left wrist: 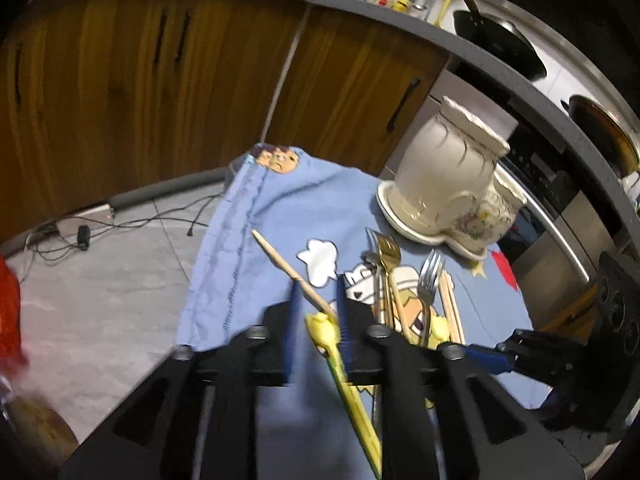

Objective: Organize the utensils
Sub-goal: 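Grasp the yellow tulip spoon with the right tool while the left tool lifts the chopstick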

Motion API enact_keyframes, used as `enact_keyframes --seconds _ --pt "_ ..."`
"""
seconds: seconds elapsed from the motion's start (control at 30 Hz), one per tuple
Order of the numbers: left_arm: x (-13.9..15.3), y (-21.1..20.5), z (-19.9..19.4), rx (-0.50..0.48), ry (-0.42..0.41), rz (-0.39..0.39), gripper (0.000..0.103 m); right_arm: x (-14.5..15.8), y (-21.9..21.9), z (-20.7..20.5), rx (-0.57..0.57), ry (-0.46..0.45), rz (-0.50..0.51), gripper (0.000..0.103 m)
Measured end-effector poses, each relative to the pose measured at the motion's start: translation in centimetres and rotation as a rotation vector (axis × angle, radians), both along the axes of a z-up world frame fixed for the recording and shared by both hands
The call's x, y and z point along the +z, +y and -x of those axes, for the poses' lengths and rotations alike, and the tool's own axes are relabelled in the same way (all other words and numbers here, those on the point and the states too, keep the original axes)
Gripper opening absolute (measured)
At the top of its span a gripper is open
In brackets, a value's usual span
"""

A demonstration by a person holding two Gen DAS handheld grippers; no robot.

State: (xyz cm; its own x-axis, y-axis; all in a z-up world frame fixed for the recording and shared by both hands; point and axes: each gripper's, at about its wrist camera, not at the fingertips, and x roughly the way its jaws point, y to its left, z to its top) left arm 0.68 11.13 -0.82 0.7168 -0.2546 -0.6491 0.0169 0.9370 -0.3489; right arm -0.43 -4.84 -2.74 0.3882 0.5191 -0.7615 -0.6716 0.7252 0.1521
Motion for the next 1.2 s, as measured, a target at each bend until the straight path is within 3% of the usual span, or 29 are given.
enact_keyframes --seconds 0.13,0.3,0.53,0.8,1.0,1.2 --pt "0.6 1.5 0.3 0.035 -0.015 0.013 0.025 -0.2 2.1 0.1 0.042 0.020 -0.009 0.027" --pt "0.8 2.7 0.5 0.059 -0.022 0.018 0.025 -1.7 5.2 -0.1 0.058 0.030 0.069 0.022" --pt "0.7 2.7 0.3 0.049 -0.024 0.021 0.025 -2.7 6.3 -0.4 0.045 0.012 0.110 0.011" --pt "0.3 2.0 0.0 0.051 -0.002 0.008 0.025 0.6 1.2 0.9 0.041 0.039 -0.066 0.010" --pt "-1.4 -0.8 -1.4 0.021 0.067 -0.007 0.028 1.3 -4.1 1.1 -0.021 0.021 -0.096 0.010" --pt "-3.2 -4.7 -3.2 0.031 0.141 -0.104 0.029 1.2 -8.4 0.2 -0.100 0.005 -0.134 0.010"
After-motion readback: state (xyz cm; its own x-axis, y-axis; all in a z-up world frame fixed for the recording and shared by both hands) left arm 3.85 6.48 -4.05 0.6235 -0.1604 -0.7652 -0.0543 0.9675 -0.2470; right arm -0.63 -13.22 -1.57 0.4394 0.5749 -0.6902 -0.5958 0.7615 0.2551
